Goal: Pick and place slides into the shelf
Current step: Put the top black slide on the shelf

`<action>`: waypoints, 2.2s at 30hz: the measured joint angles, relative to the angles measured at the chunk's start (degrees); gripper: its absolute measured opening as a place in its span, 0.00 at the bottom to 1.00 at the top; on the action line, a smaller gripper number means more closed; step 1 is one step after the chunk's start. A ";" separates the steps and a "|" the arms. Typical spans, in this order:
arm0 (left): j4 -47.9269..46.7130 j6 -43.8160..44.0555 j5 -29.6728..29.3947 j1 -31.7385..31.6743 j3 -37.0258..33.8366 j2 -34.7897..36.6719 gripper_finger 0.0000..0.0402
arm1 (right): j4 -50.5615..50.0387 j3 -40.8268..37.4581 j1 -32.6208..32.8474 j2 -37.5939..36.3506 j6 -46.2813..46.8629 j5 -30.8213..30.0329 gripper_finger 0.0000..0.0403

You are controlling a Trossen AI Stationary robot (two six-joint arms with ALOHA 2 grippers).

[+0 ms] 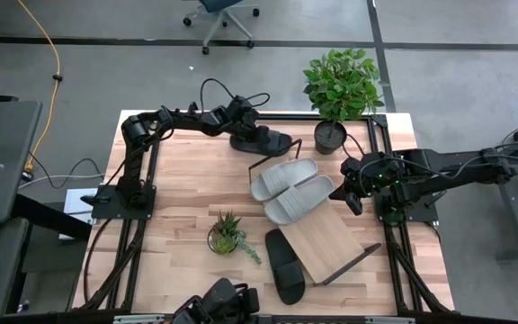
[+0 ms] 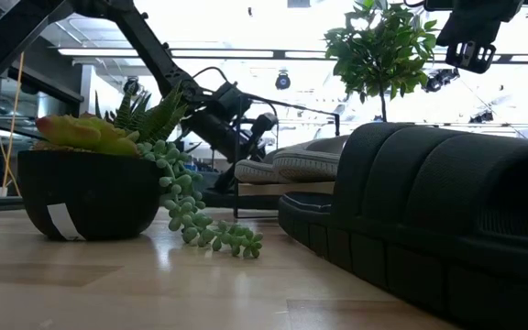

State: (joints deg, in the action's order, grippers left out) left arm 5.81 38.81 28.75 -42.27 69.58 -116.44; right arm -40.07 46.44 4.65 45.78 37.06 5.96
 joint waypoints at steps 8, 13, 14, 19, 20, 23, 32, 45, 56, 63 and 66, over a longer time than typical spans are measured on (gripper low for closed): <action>0.34 -1.98 1.54 -0.15 0.00 2.47 0.01 | 0.02 0.00 0.01 0.00 0.00 0.00 0.00; -0.01 -2.61 -1.76 -1.14 0.00 6.31 0.01 | 0.02 0.00 0.00 0.00 0.00 0.08 0.00; 0.03 -2.85 -2.37 -1.34 0.00 7.39 0.00 | 0.00 0.00 0.00 0.02 0.00 0.14 0.00; 0.02 -4.85 -5.59 -1.53 0.02 12.95 0.00 | 0.02 0.00 0.00 0.01 0.17 0.28 0.00; 0.04 -5.22 -5.92 -1.60 0.02 14.26 0.00 | 0.00 0.00 0.02 0.02 0.15 0.28 0.00; 0.14 -6.03 -7.01 -1.61 0.02 17.91 0.00 | 0.01 0.00 0.00 0.01 0.17 0.34 0.00; -6.06 -11.36 -9.11 -0.75 0.07 30.10 0.00 | 0.69 0.00 0.02 0.00 0.07 2.29 0.00; -15.05 -16.52 -21.48 14.60 0.04 43.97 0.00 | 2.16 0.00 0.00 0.00 3.04 11.21 0.00; -10.34 -13.52 -49.97 37.14 0.03 42.63 0.00 | 13.45 -0.02 0.85 -0.17 4.07 2.99 0.00; -8.55 -10.86 -68.30 46.84 0.04 40.24 0.00 | 19.36 -0.02 3.99 -4.06 2.52 -12.18 0.03; -8.11 -10.00 -71.23 49.09 0.04 38.90 0.00 | 19.15 -0.02 3.97 -5.25 2.62 -13.26 0.11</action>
State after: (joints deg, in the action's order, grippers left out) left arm -2.30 28.81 -42.49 6.83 69.63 -77.54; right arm -20.93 46.41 8.62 40.53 39.68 -7.31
